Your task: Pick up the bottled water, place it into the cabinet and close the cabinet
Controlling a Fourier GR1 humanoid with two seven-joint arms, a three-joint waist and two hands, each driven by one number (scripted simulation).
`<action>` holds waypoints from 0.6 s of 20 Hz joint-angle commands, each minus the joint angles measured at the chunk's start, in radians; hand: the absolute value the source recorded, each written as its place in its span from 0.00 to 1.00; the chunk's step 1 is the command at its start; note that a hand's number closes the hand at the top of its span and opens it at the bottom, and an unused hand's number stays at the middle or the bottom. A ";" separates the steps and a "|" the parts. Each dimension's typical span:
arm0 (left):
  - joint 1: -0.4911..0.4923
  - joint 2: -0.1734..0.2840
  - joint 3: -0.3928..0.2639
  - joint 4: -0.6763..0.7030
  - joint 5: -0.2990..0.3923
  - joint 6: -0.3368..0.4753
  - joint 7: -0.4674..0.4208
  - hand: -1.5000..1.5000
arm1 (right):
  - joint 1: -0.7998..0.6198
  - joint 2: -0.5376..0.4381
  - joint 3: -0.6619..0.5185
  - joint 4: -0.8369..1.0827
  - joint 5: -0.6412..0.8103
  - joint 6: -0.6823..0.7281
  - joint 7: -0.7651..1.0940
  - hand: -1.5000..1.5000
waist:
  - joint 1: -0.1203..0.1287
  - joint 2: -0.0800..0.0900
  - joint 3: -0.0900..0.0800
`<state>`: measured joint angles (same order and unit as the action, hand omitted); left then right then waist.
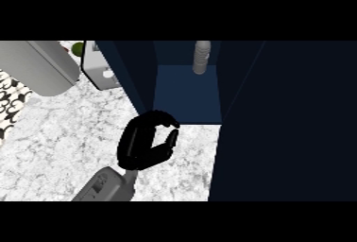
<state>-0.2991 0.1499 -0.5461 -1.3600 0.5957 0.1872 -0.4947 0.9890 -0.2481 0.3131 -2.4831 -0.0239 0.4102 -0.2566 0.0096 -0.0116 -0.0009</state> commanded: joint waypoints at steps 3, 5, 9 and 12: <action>0.162 0.117 0.027 -0.177 0.027 -0.022 0.023 0.00 | 0.053 -0.117 0.059 -0.141 0.108 0.101 -0.002 1.00 | -0.008 -0.002 0.000; 0.196 0.171 0.059 -0.227 0.041 -0.041 0.026 0.00 | 0.033 -0.149 0.053 -0.155 0.116 0.122 -0.013 1.00 | -0.005 -0.003 -0.001; 0.249 0.215 0.128 -0.268 0.073 -0.025 0.030 0.00 | 0.049 -0.161 0.151 -0.211 0.204 0.117 -0.019 1.00 | -0.023 -0.007 -0.003; 0.364 0.267 0.160 -0.329 0.121 -0.102 -0.019 0.00 | 0.057 -0.209 0.180 -0.225 0.186 0.137 0.005 1.00 | -0.009 -0.006 -0.004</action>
<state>-0.0223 0.3593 -0.4439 -1.6369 0.6677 0.1380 -0.4845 1.0065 -0.3930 0.4515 -2.4982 0.0130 0.5191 -0.3091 0.0021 -0.0164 -0.0033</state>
